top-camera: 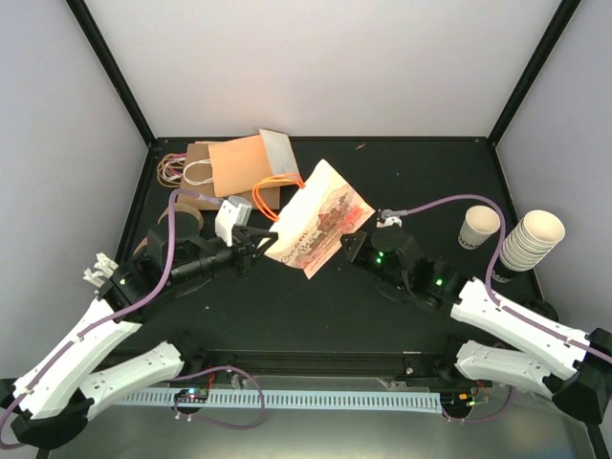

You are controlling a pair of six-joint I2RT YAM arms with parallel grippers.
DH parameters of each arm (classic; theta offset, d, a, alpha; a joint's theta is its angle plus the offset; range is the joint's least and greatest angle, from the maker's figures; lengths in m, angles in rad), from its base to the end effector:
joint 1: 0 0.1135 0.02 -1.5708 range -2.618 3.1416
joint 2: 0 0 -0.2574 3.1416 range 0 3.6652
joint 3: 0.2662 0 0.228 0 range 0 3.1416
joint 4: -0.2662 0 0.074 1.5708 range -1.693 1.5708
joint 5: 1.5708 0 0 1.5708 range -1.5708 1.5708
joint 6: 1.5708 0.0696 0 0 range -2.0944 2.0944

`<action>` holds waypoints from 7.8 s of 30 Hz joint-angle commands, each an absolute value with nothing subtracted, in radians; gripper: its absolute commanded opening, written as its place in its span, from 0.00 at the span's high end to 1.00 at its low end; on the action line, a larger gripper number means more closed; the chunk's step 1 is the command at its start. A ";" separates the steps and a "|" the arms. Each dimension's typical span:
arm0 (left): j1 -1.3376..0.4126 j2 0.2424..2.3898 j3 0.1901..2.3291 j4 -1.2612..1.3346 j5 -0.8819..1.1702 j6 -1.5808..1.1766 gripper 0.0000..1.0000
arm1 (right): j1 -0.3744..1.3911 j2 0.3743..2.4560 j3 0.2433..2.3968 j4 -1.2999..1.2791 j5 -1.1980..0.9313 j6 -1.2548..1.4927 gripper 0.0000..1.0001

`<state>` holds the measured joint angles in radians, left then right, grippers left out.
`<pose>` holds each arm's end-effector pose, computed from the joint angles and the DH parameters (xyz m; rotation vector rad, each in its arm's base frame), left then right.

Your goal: Pack the takeout coffee

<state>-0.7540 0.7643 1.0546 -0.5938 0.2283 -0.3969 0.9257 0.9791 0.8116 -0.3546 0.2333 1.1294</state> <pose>0.1081 -0.1231 0.3697 0.5172 1.9241 -0.9848 0.1488 0.1710 0.2789 0.3778 2.2073 0.9708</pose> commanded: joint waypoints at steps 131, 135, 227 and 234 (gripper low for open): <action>-0.290 0.876 1.126 -0.953 0.565 -0.095 0.74 | 0.582 0.681 0.368 -0.160 -0.324 0.792 0.99; -0.290 0.884 1.132 -0.972 0.578 -0.076 0.75 | 0.582 0.688 0.371 -0.157 -0.327 0.794 0.99; -0.290 1.024 1.307 -0.882 0.826 -0.650 0.94 | 0.733 0.969 0.925 -0.420 -0.383 0.365 0.22; -0.291 1.015 1.267 -0.821 0.855 -0.708 0.95 | 0.918 1.016 1.108 -0.523 -0.211 0.172 0.23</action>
<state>-0.2955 1.0389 1.2667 -0.9035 0.8009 -0.6498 0.8425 0.9913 1.0245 -0.4427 -0.3294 0.3202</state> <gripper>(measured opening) 0.055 0.768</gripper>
